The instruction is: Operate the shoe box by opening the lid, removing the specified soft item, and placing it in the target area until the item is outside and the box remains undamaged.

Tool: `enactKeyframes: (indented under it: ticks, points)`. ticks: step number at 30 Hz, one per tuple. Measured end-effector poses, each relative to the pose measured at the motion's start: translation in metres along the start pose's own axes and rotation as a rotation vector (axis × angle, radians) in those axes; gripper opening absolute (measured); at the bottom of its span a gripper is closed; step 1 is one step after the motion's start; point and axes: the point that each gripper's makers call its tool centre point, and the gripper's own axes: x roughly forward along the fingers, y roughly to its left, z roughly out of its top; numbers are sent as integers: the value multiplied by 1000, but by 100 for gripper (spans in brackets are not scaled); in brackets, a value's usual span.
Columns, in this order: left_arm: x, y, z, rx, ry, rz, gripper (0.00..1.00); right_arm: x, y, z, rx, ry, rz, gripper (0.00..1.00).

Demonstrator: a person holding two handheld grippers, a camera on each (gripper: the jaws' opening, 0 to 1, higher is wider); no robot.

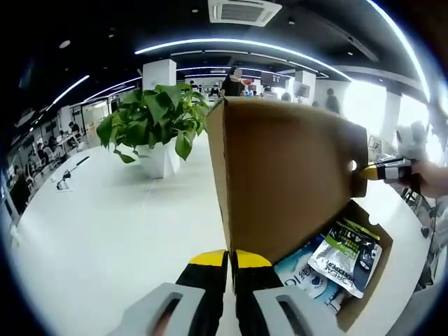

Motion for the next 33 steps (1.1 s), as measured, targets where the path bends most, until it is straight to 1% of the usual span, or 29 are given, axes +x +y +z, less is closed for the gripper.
enactKeyframes:
  ticks: [3,6,24,33]
  points:
    - [2,0,-1,-3,4,2,2,2,1,-1,8,4,3,0]
    - [5,2,-2,-8,6,4,2,9,-2,-6,9,19,2,0]
    - [15,5,0,-28,31,22,3,18,-2,-13,54,38,-12,0]
    - [24,8,0,-26,56,31,4,23,-2,-17,74,56,-24,1]
